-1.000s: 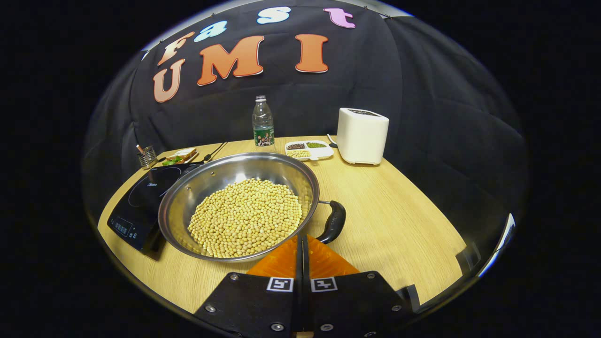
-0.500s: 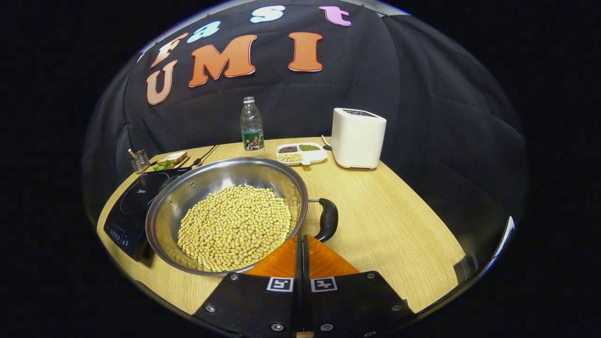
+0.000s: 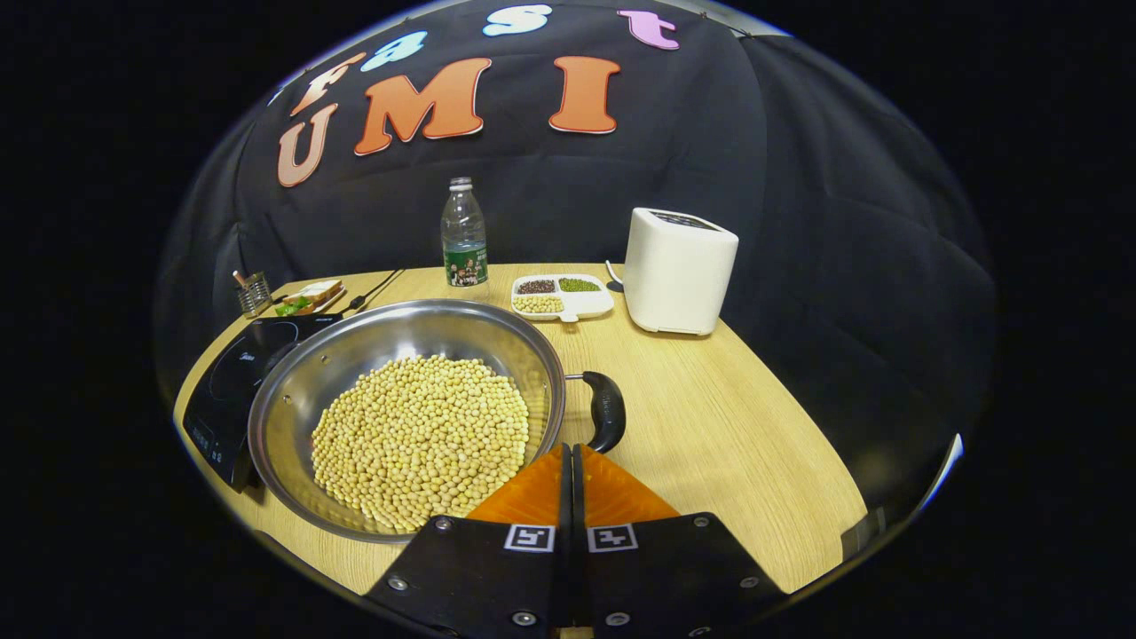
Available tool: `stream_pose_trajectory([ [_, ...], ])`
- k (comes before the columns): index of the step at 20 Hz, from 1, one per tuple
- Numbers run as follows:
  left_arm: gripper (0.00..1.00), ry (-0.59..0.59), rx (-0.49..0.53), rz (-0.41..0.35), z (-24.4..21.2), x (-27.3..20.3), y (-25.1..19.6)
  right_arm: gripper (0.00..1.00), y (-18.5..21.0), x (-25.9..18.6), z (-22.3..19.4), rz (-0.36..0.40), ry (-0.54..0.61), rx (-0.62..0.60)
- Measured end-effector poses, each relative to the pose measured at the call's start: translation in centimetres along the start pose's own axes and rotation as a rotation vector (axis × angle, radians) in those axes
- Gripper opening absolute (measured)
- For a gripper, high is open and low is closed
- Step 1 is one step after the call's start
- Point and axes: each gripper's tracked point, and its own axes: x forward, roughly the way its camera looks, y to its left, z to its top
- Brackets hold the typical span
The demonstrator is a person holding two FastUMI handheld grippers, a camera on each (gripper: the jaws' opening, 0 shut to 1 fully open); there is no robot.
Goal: First push the handle of the pot to place it horizontally, then grasp the pot with both hands and set it on the induction cooktop.
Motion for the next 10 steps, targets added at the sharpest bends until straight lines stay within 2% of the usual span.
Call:
stream_pose_trajectory([
  [4,0.99,0.012,-0.023,-0.032,-1.3,0.5,-1.8,0.00,-0.2,0.9,0.6,0.012,-0.002,0.009],
  [10,0.99,0.078,-0.024,-0.075,-5.8,0.7,-5.3,0.00,-0.4,1.4,0.9,0.008,0.005,0.010],
])
